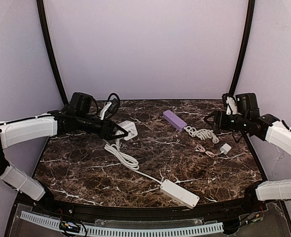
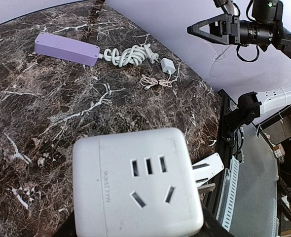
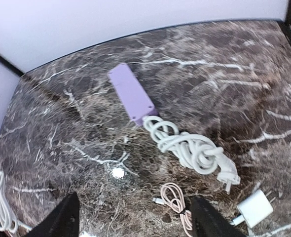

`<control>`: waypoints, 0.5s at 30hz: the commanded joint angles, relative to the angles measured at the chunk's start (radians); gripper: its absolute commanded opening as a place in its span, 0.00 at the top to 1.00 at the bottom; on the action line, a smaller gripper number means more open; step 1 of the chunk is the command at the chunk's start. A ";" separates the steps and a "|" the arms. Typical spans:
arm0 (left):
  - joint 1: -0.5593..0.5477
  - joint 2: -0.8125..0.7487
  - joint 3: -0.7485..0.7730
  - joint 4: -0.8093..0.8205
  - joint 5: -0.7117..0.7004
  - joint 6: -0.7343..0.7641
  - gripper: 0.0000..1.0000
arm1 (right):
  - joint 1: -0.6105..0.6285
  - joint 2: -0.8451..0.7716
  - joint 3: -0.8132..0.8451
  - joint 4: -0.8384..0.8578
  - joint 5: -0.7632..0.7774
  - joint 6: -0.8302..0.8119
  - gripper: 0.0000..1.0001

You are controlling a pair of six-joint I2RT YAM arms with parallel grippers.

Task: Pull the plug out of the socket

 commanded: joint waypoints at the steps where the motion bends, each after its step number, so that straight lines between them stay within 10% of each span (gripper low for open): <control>1: -0.063 -0.079 -0.015 0.038 -0.016 0.053 0.99 | 0.089 -0.053 0.014 0.064 -0.113 0.039 0.23; 15: -0.296 -0.234 -0.080 0.029 -0.481 0.447 0.99 | 0.545 0.135 0.120 0.377 -0.150 0.317 0.08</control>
